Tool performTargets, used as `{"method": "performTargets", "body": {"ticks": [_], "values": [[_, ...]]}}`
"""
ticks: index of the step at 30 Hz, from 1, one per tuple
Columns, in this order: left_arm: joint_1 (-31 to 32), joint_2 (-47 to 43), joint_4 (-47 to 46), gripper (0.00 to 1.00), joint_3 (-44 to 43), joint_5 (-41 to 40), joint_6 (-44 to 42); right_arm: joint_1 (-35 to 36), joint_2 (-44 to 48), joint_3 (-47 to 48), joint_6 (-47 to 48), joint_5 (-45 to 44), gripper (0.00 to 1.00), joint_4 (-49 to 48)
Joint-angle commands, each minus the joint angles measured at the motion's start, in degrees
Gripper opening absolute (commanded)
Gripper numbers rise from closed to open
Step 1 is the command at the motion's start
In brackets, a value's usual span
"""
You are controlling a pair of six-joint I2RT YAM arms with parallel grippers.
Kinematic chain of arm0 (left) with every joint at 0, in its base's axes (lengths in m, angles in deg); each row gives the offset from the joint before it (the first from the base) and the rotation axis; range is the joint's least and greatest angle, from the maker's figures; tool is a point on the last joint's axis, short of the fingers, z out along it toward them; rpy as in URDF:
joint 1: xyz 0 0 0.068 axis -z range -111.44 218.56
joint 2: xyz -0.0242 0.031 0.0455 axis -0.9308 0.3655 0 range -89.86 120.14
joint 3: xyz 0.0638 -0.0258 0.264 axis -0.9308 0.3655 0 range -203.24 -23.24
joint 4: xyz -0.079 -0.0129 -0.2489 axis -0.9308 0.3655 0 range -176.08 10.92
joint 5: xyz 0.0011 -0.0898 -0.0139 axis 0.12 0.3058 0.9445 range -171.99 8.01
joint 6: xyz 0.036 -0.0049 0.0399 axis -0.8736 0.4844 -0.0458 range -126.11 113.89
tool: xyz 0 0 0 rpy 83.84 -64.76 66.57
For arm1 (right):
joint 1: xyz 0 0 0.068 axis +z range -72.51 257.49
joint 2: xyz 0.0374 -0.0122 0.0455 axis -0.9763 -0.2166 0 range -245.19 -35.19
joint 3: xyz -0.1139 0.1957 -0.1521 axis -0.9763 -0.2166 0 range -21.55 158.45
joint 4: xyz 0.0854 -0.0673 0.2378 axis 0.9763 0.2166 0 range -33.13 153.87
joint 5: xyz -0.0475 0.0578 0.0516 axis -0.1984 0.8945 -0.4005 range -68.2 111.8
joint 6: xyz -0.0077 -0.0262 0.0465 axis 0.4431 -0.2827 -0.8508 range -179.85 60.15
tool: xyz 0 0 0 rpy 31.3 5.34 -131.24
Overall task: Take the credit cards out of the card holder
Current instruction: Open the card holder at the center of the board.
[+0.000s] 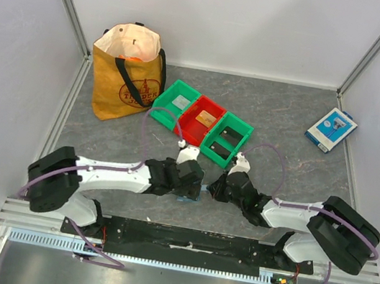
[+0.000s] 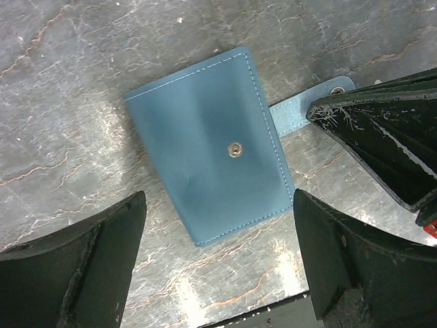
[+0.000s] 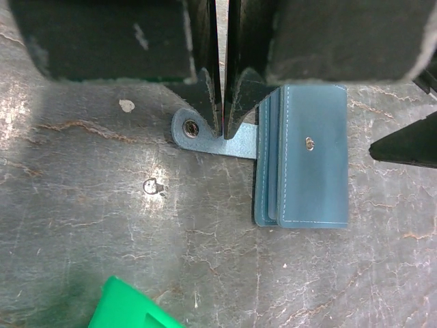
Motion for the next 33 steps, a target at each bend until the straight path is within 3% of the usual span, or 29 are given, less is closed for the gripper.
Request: {"method": "performTargets", "body": {"ticks": [1, 10, 22, 33], "values": [[3.5, 6.3, 7.0, 0.94, -6.5, -8.9, 0.1, -1.1, -2.1, -2.3, -1.0, 0.2, 0.09, -0.1], [7.9, 15.5, 11.7, 0.95, -15.8, -15.0, 1.8, -1.5, -3.7, -3.6, -2.5, 2.3, 0.08, -2.4], [7.9, 16.8, 16.0, 0.95, -15.7, -19.4, 3.8, -1.7, -4.0, -4.1, -2.8, 2.7, 0.07, -2.9], [6.7, 7.6, 19.9, 0.76, -12.4, -23.7, 6.1, -1.9, -4.7, -4.2, -1.8, 3.0, 0.08, -2.1]]}}
